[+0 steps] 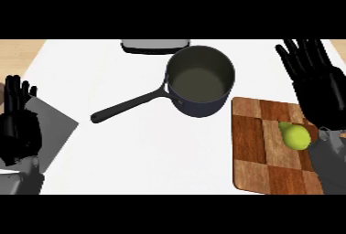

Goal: Pick the pear from the cutting board and place it in the pot

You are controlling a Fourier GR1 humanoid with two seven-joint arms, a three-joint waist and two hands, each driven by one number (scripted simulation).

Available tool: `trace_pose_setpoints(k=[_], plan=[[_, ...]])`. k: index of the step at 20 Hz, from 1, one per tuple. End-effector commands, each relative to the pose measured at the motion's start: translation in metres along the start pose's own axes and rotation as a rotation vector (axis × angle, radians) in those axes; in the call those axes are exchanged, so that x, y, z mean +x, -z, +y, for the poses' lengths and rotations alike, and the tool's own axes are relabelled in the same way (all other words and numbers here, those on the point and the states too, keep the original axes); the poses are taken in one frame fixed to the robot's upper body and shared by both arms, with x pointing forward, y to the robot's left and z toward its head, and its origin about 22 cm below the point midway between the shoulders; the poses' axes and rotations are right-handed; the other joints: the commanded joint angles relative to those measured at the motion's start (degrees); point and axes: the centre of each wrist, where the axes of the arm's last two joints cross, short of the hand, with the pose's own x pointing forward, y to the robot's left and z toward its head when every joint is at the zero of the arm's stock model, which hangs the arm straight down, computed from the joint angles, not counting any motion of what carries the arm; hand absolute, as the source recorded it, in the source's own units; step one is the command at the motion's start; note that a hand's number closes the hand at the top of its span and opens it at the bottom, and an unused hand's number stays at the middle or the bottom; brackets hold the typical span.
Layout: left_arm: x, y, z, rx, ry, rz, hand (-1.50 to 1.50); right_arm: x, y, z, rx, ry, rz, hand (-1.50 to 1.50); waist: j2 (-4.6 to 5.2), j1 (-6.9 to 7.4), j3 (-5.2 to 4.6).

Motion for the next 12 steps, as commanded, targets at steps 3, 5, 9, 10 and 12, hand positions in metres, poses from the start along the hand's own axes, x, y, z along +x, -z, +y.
trace_pose_setpoints(k=[3,5,9,10,12], plan=[[0.007,-0.007,-0.012,-0.187,0.0,0.066,0.0,-0.039,-0.002,0.008,0.287,0.237,0.26,-1.5,2.04,0.54,-1.21],[0.009,-0.012,-0.032,-0.298,-0.021,0.11,0.0,-0.061,-0.01,0.026,0.455,0.331,0.406,-1.5,3.42,0.39,-0.92],[0.006,-0.025,-0.047,-0.407,-0.036,0.225,0.0,-0.037,-0.009,-0.035,0.485,-0.176,0.399,-1.5,3.12,-1.54,-1.11],[0.016,-0.022,-0.045,-0.429,-0.041,0.239,0.0,-0.024,-0.008,-0.062,0.444,-0.149,0.319,-1.5,2.55,-1.47,-0.99],[0.009,-0.03,-0.045,-0.426,-0.035,0.284,0.0,-0.024,-0.019,-0.086,0.5,-0.098,0.235,-1.5,2.31,-1.56,-0.99]])
